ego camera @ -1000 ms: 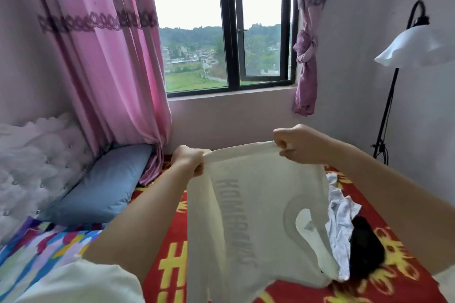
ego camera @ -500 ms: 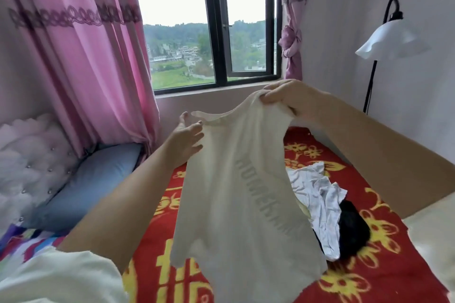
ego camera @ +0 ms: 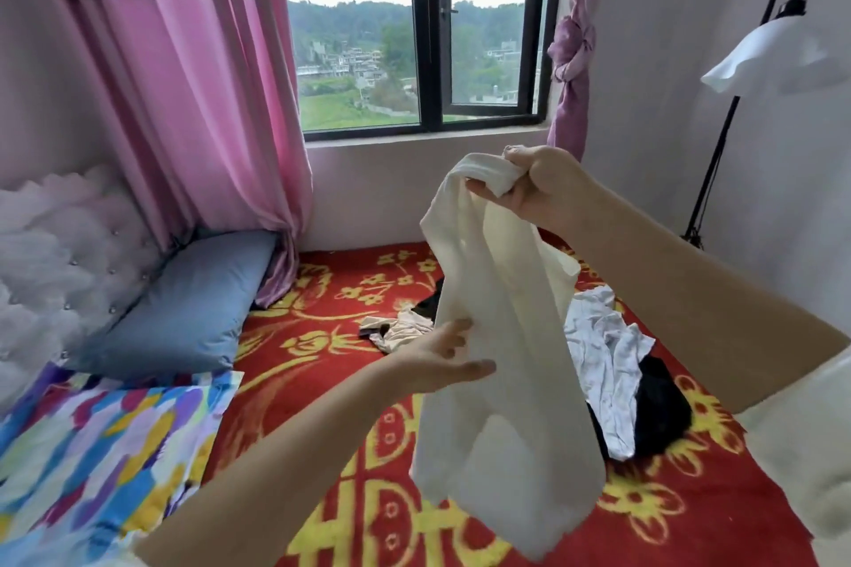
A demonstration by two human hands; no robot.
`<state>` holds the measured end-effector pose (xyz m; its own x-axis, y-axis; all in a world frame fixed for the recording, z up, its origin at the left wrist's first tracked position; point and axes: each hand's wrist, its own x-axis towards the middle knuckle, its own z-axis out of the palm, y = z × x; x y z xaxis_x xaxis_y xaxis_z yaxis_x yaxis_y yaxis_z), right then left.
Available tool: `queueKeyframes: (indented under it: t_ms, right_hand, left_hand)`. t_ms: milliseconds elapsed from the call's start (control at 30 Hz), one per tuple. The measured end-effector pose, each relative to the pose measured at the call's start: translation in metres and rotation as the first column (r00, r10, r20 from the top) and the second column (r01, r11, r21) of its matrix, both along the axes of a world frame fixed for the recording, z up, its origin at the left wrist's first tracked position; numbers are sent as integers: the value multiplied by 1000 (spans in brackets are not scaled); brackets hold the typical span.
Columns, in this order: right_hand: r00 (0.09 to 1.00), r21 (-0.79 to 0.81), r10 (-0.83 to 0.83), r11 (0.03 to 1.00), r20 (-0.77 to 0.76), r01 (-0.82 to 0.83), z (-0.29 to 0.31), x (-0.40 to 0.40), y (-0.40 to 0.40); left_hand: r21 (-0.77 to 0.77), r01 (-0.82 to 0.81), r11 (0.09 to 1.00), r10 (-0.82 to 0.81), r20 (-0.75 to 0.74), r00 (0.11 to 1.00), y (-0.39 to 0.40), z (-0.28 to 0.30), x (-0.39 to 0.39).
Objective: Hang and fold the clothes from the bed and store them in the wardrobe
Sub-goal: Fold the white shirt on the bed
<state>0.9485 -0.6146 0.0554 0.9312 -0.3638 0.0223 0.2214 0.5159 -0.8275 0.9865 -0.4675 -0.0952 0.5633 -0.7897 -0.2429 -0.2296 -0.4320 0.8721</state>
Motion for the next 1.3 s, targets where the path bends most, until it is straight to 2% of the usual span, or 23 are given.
queueKeyframes:
  t_ms: [67, 100, 167, 200, 267, 333, 400, 467, 600, 700, 833, 900, 967, 1067, 1133, 1233, 1300]
  right_hand:
    - [999, 29, -1, 1000, 45, 0, 1, -7, 4]
    - [998, 45, -12, 999, 63, 9, 3, -12, 5]
    - [994, 84, -51, 996, 98, 42, 8, -22, 4]
    - [991, 104, -85, 992, 107, 74, 9, -26, -1]
    - [978, 136, -194, 974, 83, 182, 7, -34, -20]
    - [954, 155, -299, 942, -15, 297, 0, -45, -47]
    - [906, 85, -389, 910, -166, 406, -12, -57, -75]
    - [862, -3, -420, 899, -285, 438, -25, -69, -94]
    - [803, -146, -436, 899, -408, 414, -49, -76, -111]
    - [813, -102, -413, 907, -411, 409, -60, -74, -111]
    - [824, -47, -455, 883, -337, 468, -68, -67, -104]
    - [844, -87, -467, 883, -263, 462, -71, -61, -96]
    - [900, -115, -403, 914, -164, 389, -73, -57, -84]
    - [992, -10, -126, 992, -3, 126, -84, -53, -73]
    - [999, -84, 38, 996, -23, -40, -101, -45, -59]
    - [964, -316, 216, 913, -158, -256, -127, -34, -16]
    - [925, -473, 330, 794, -190, -381, -134, -32, 18]
  left_hand:
    - [63, -116, 991, 101, 205, 974, -11, -19, 6]
    - [29, -207, 978, 192, 264, 945, -15, -28, 9]
    - [-76, -360, 930, 367, 159, 916, -21, -37, 15]
    - [-111, -406, 907, 416, 87, 905, -21, -36, 19]
    - [-165, -452, 876, 465, 47, 884, -15, -27, 32]
    - [-264, -511, 818, 539, 42, 841, 1, -10, 53]
    - [-409, -554, 725, 588, -51, 807, 20, 11, 73]
    - [-523, -518, 677, 557, -96, 825, 32, 31, 83]
    - [-591, -426, 685, 511, -27, 859, 34, 58, 83]
    - [-603, -418, 680, 496, -42, 867, 40, 73, 75]
    - [-475, -281, 834, 291, -55, 955, 54, 83, 63]
    - [-465, -275, 842, 265, -87, 960, 61, 86, 63]
    - [-509, -334, 793, 300, -149, 942, 67, 90, 63]
    - [-569, -415, 710, 287, -304, 909, 68, 93, 59]
    - [-577, -438, 690, 255, -372, 892, 63, 94, 54]
    - [-579, -463, 670, 179, -480, 859, 47, 96, 43]
    - [-583, -519, 625, 132, -576, 807, 33, 94, 41]
